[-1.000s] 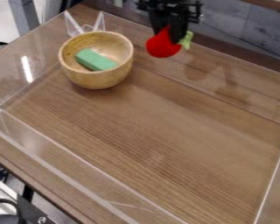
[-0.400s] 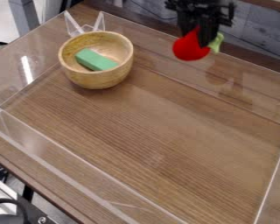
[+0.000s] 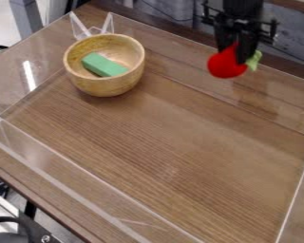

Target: Move the red fruit to the right

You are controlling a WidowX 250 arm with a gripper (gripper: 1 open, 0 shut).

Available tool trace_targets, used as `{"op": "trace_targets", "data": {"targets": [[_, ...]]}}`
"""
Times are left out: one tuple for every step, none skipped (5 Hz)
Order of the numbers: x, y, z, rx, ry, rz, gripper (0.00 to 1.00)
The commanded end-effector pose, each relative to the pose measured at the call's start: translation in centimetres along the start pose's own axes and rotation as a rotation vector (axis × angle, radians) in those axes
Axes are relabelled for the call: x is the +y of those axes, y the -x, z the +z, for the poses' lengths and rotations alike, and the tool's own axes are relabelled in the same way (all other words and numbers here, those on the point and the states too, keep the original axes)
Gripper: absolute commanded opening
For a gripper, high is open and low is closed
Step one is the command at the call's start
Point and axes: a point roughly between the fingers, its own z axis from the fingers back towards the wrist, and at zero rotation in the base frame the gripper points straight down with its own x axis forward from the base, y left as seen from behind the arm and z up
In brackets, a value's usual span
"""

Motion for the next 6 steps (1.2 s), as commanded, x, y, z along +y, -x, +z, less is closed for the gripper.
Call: {"op": "trace_targets", "data": {"targets": [[-0.9, -0.5, 1.2, -0.068, -0.006, -0.009, 0.0], [-1.5, 0.1, 0.8, -0.074, -0.003, -0.019, 0.0], [-4.3, 1.4, -0.3, -0.047, 0.01, -0.007, 0.0], [-5.4, 2.6, -1.7, -0.025, 0.005, 0.052, 0.0], [-5.3, 3.5, -2.3, -0.01, -0.006, 0.099, 0.0], [-4.4, 3.5, -3.1, -0.001, -0.014, 0.121, 1.0]]}}
